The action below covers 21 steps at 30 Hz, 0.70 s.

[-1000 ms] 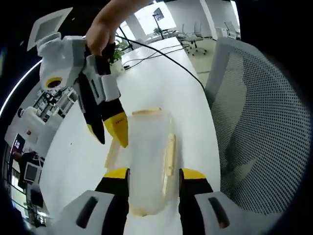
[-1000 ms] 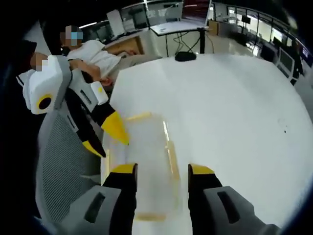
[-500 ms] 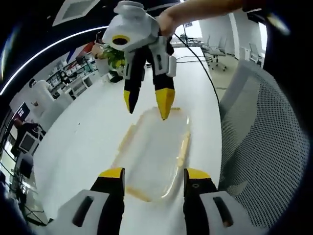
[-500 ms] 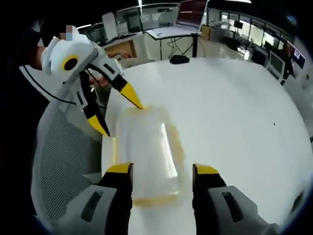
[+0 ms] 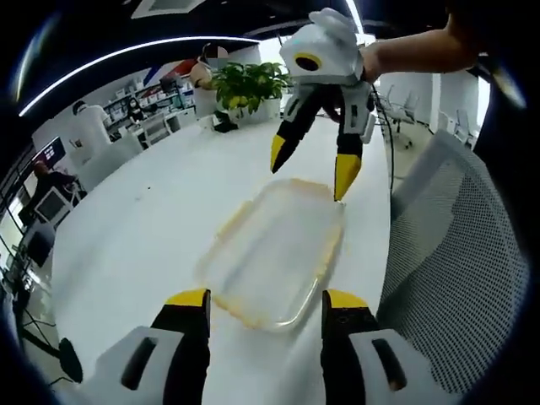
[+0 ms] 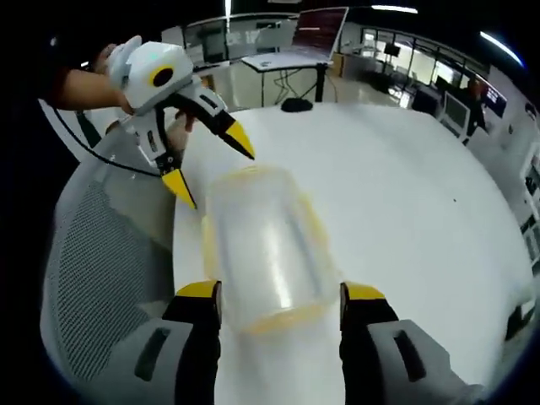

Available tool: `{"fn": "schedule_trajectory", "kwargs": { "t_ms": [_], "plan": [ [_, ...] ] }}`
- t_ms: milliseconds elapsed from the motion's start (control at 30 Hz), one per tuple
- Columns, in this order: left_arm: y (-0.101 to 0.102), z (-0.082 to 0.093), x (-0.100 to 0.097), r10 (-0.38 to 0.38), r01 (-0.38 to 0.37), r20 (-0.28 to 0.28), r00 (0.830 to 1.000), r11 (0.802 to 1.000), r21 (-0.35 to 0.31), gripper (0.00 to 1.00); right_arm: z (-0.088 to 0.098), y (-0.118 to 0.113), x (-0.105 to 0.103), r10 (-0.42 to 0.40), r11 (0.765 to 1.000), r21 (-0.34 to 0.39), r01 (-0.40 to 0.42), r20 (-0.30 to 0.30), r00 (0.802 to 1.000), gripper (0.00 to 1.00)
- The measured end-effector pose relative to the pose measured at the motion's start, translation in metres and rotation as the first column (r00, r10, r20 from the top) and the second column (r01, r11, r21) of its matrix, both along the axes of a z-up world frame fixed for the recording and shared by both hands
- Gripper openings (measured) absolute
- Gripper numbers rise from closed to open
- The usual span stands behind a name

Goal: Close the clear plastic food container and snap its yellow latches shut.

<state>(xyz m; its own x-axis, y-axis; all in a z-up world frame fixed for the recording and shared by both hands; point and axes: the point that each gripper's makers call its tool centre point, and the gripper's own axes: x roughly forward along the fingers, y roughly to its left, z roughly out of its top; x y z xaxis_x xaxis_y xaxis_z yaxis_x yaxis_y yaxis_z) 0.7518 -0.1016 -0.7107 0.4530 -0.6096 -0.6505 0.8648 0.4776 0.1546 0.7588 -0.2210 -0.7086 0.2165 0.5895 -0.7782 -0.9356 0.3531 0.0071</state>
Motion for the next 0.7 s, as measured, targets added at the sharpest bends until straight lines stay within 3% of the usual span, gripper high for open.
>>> {"fn": "schedule_trajectory", "kwargs": {
  "t_ms": [333,700],
  "plan": [
    [0.003,-0.011,-0.002,0.04,-0.04,-0.022,0.999,0.999,-0.002,0.46,-0.002,-0.008,-0.007,-0.127,0.991,0.063,0.122,0.068,0.99,0.53],
    [0.002,-0.019,0.002,0.064,-0.064,-0.031,0.997,0.998,-0.007,0.44,-0.021,-0.012,-0.017,-0.223,0.972,0.091,0.218,0.053,0.973,0.51]
  ]
}}
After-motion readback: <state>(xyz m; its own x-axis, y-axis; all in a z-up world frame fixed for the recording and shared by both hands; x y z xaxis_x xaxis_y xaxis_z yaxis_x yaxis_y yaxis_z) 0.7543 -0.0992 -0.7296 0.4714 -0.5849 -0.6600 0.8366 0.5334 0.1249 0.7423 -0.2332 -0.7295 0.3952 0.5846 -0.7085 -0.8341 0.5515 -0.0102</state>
